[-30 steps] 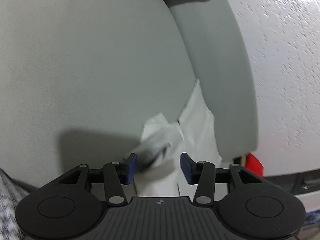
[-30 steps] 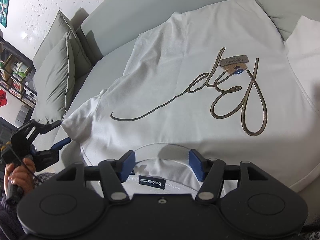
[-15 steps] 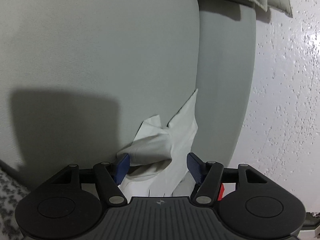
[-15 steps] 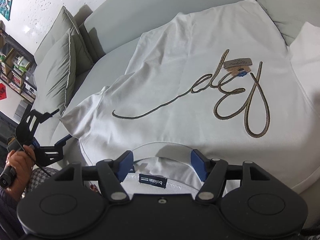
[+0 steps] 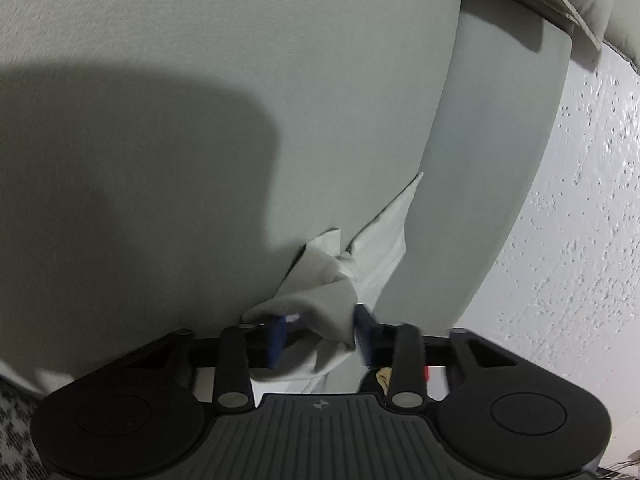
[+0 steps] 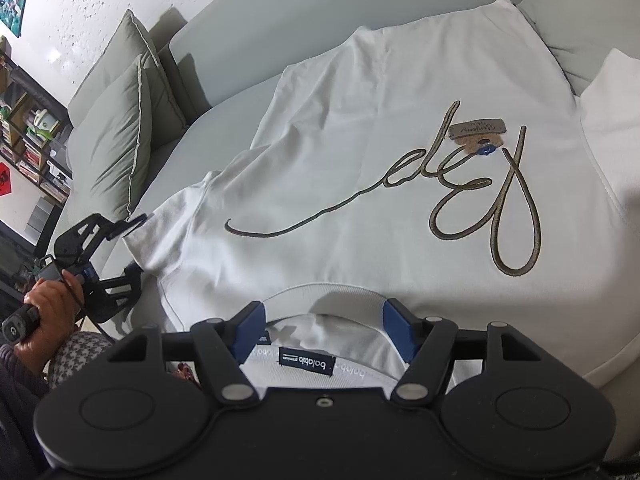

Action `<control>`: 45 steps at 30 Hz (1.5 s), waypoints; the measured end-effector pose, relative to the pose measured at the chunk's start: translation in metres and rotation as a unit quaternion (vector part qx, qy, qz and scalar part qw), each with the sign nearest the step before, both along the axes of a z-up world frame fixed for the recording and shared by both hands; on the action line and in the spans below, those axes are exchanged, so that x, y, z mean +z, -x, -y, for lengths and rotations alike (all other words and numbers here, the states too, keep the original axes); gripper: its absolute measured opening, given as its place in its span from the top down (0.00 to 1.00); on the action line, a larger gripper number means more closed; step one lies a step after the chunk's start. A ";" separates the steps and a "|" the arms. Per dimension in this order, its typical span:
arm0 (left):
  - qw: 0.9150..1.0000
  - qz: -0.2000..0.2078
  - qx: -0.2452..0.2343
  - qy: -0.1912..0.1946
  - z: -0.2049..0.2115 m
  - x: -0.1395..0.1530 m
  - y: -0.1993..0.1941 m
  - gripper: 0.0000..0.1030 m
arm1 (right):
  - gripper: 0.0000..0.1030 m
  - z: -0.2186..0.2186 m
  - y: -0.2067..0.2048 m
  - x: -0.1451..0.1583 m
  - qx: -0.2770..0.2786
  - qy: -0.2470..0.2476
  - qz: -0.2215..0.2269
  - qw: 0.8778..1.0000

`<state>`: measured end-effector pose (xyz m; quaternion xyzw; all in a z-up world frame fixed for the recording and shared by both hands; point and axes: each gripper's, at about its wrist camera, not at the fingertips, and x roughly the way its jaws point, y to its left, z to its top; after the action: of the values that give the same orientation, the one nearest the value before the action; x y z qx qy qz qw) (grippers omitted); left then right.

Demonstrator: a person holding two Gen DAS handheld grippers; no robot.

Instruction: Fold clothes

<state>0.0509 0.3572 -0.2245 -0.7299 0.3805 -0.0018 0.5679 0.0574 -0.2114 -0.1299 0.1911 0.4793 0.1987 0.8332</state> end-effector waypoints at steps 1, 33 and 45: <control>0.999 -0.001 -0.002 -0.033 0.000 0.007 -0.001 0.94 | 0.37 0.000 0.000 0.000 0.000 0.001 0.000 1.000; 0.956 -0.003 -0.056 -0.289 0.014 0.041 -0.045 0.96 | 0.31 0.004 -0.003 -0.003 0.008 -0.020 -0.001 1.000; 0.806 -0.121 -0.126 -0.566 0.089 0.104 -0.023 0.94 | 0.29 0.002 -0.003 -0.002 0.012 -0.010 0.002 1.000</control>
<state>0.0737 0.2679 -0.1204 -0.2188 0.4679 0.2306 0.8246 0.0602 -0.2131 -0.1320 0.1930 0.4781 0.2141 0.8296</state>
